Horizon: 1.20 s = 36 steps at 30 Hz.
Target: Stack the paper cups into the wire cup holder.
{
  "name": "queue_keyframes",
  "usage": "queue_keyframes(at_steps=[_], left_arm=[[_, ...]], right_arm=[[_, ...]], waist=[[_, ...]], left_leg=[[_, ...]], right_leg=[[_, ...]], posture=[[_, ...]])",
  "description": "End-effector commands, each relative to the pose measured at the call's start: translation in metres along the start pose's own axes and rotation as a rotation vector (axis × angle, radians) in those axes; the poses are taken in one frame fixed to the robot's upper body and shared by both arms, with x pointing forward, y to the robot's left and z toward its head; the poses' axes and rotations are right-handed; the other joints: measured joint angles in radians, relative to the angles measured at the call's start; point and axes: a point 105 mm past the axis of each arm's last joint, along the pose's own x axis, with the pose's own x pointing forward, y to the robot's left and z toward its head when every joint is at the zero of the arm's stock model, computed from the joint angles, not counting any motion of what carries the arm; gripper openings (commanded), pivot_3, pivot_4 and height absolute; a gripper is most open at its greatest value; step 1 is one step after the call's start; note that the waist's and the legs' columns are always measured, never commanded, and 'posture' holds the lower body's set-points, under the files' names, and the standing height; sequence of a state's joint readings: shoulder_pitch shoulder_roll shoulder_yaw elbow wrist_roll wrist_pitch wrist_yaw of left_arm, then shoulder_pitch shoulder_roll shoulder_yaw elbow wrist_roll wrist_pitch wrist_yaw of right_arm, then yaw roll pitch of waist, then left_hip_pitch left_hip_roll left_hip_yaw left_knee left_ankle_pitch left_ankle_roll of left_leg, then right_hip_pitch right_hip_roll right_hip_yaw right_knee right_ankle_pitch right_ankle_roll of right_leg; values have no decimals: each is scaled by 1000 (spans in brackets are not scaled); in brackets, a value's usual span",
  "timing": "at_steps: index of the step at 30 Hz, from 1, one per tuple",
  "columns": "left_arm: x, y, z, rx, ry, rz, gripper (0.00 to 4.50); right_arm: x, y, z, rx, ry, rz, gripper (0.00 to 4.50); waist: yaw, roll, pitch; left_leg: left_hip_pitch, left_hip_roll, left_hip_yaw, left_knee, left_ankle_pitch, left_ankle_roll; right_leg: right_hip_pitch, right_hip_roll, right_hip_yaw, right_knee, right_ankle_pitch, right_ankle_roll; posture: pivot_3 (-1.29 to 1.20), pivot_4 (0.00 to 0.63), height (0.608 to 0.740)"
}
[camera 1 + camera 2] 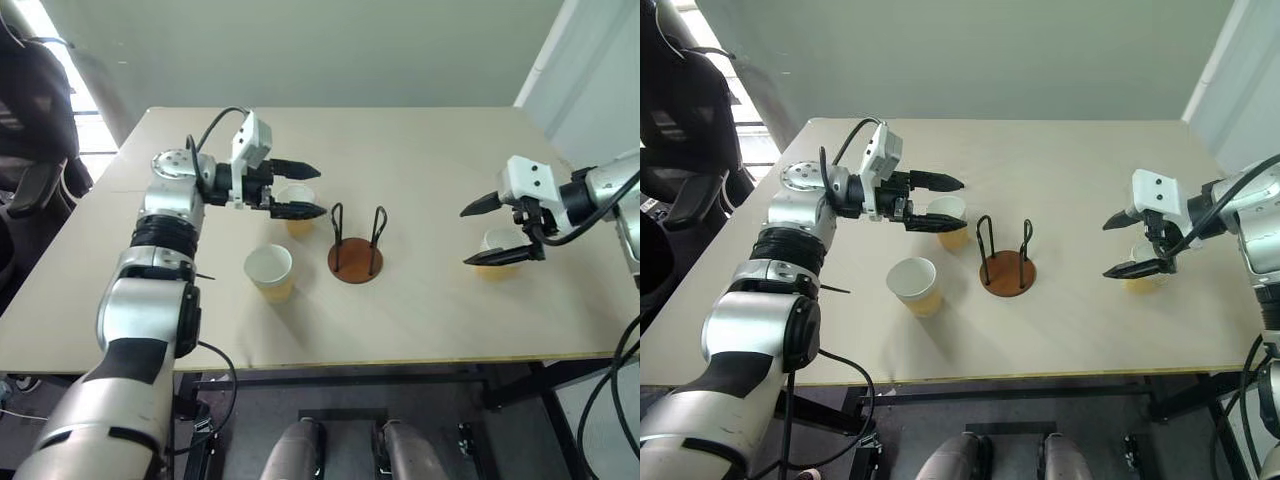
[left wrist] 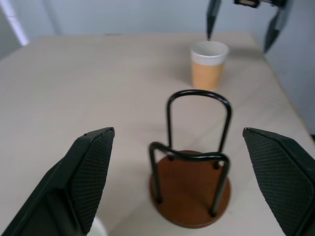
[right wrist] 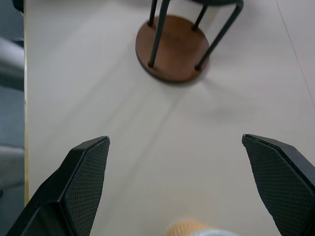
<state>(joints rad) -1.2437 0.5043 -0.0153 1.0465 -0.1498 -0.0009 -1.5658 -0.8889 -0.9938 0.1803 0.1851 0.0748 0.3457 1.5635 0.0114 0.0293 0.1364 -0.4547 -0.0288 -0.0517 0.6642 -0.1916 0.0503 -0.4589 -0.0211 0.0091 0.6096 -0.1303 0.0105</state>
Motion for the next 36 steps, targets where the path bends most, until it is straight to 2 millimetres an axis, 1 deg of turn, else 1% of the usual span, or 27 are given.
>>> queue_keyframes(at_steps=[1, 7, 14, 17, 19, 23, 28, 36], left_arm=[[-6, -3, 18, 91, 37, -48, 4500], [-13, -3, 21, 121, 74, -53, 4500], [-15, -5, 23, 127, 65, -60, 4500], [-14, -5, 24, 126, 58, -60, 4500], [-14, -5, 23, 122, 58, -60, 4500], [-15, -4, 23, 118, 57, -58, 4500], [-13, -4, 23, 115, 54, -59, 4500], [-14, -4, 23, 117, 54, -60, 4500]], right_arm=[[-9, -1, 1, -64, 38, -23, 4445], [-8, 0, -10, -84, 95, -4, 4445], [-1, 0, -34, -99, 182, 22, 4445], [-2, -3, -47, -108, 236, 24, 4445], [-4, -4, -52, -99, 244, 23, 4445], [-11, -5, -57, -90, 264, 25, 4445], [-14, -4, -61, -78, 272, 25, 4445], [-17, 1, -51, -49, 226, 41, 4445]], waist=[[-2, 0, 0], [-3, 0, 0], [3, 0, 0], [3, 0, 0], [2, 0, 0], [0, 0, 0], [0, 0, 0], [0, 0, 0]], left_leg=[[0, 0, 0, 0, 0, 0], [0, 0, 0, 0, 1, 1], [0, 0, 0, 2, 0, 3], [0, -1, 0, 2, 0, 4], [0, -1, 0, 2, 0, 4], [0, -1, 0, 2, 0, 4], [0, -1, 0, 2, 0, 4], [0, -1, 0, 2, 0, 4]], right_leg=[[0, 0, 0, 0, 0, 0], [0, 0, 0, 0, 0, 2], [2, -1, 1, -1, 0, 4], [2, -1, 0, -1, 0, 4], [2, -1, 0, -1, 0, 4], [2, -1, 0, -1, 2, 7], [2, -1, 1, -1, 2, 7], [2, -1, 0, -1, 0, 4]], posture=[[0, 150, 740], [0, 150, 740], [0, 150, 740], [0, 150, 740], [0, 150, 740], [0, 150, 740], [0, 150, 740], [0, 150, 740]])
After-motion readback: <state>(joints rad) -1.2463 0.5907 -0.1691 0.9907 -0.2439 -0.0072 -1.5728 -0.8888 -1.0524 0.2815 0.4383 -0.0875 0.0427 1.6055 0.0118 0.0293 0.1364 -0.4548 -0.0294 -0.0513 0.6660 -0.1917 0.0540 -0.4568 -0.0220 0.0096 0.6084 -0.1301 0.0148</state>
